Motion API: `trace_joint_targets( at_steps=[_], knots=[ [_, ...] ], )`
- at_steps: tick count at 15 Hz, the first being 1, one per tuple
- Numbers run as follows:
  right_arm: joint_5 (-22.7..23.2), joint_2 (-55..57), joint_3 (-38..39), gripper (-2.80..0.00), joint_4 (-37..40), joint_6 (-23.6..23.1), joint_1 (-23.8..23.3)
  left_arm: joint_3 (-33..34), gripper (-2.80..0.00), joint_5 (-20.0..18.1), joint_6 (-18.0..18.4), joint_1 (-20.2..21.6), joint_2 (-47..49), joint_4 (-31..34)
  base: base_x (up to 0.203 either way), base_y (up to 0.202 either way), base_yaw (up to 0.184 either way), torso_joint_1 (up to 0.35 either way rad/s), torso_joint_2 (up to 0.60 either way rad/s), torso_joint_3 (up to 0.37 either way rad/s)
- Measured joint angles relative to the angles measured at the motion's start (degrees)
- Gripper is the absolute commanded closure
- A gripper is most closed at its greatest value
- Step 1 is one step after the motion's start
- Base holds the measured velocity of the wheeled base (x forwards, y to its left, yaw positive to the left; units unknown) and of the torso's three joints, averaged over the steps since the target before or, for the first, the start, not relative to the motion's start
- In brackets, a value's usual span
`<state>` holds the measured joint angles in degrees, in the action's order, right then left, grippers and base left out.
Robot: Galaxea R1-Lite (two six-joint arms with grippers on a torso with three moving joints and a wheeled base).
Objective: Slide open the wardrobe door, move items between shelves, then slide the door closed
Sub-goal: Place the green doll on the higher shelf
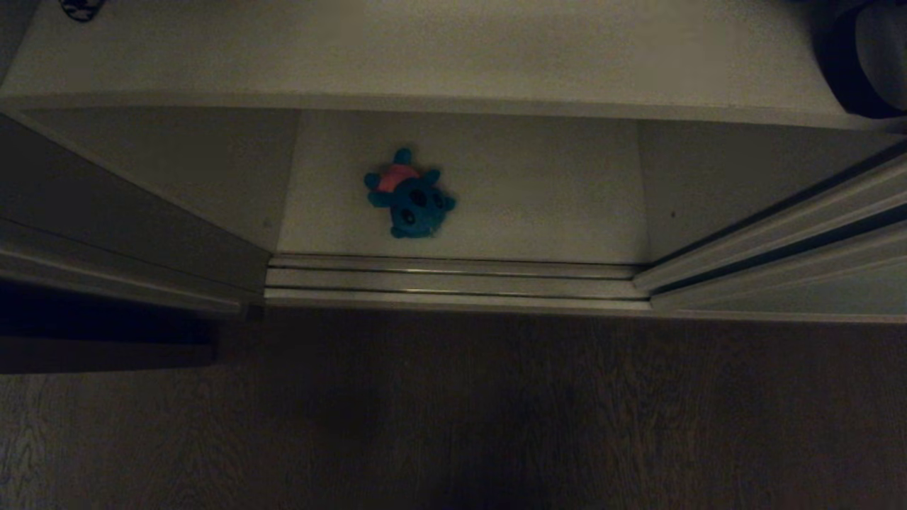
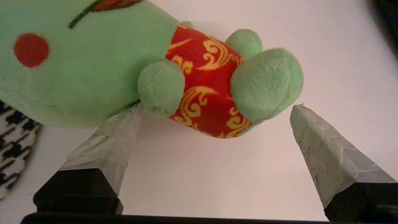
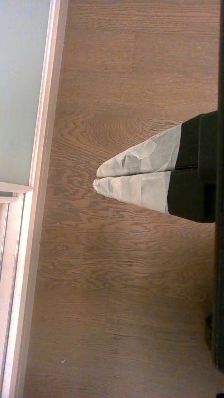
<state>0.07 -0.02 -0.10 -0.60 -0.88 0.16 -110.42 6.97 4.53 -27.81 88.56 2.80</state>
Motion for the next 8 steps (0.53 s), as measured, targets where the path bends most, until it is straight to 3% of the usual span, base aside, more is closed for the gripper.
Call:
trace_joint_targets(
  at_steps=[8],
  knots=[
    [0.00, 0.00, 0.00, 0.00, 0.00, 0.02, 0.00, 0.11, -2.80, 0.10, -0.51, 0.05, 1.64, -2.35, 0.000, 0.000, 0.000, 0.000, 0.00, 0.000]
  ],
)
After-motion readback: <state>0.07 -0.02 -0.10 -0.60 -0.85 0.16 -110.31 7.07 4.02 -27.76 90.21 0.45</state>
